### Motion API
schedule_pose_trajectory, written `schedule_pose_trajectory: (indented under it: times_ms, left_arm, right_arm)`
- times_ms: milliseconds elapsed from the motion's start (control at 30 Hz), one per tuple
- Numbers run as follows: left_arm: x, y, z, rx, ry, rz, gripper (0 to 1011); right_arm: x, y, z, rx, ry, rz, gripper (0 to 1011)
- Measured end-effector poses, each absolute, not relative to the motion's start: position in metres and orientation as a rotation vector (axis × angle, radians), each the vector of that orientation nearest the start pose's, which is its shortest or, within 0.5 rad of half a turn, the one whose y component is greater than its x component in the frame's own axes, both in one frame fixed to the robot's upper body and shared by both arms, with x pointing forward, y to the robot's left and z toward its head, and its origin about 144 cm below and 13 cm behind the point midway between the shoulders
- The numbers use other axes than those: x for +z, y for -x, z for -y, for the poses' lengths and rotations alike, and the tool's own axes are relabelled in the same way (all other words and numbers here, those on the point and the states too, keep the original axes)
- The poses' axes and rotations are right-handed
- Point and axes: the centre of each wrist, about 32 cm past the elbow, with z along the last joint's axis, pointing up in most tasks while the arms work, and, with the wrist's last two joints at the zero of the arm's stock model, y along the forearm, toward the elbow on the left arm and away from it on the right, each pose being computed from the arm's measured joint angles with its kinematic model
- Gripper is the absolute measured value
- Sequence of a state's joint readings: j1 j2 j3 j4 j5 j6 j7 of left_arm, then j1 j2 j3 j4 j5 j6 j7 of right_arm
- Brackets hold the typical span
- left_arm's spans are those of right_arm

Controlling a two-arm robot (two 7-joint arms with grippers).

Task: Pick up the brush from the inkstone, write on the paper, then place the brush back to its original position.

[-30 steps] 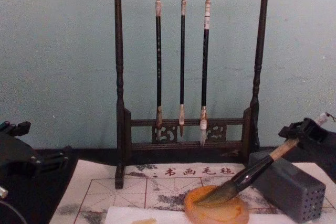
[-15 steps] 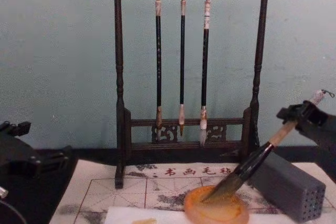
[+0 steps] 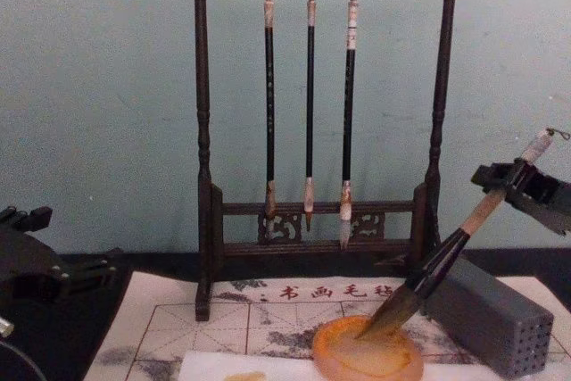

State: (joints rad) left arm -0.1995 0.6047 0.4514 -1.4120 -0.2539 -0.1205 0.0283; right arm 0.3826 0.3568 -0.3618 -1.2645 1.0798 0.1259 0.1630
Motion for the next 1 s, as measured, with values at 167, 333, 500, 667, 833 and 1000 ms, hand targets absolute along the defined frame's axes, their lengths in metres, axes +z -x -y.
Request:
schedule_pose_trajectory:
  times_ms: [167,333,500,667,833,1000]
  left_arm:
    - [1.140,-0.489,-0.310,1.248,-0.305,0.285,1001]
    - [1.140,-0.489,-0.310,1.248,-0.304,0.285,1001]
    - [1.140,-0.489,-0.310,1.248,-0.305,0.285,1001]
    - [1.140,-0.489,-0.310,1.248,-0.304,0.285,1001]
    - [1.140,-0.489,-0.310,1.248,-0.304,0.285,1001]
    - [1.140,-0.489,-0.310,1.248,-0.304,0.285,1001]
  right_arm:
    - [1.170,-0.549,0.260,-1.121,-0.323,-0.534,195]
    - [1.170,-0.547,0.260,-1.121,-0.315,-0.502,195]
    - [1.170,-0.546,0.261,-1.128,-0.310,-0.468,195]
    - [1.170,-0.544,0.262,-1.132,-0.308,-0.449,195]
    - [1.170,-0.541,0.264,-1.134,-0.306,-0.434,195]
    - [1.171,-0.539,0.266,-1.136,-0.306,-0.419,195]
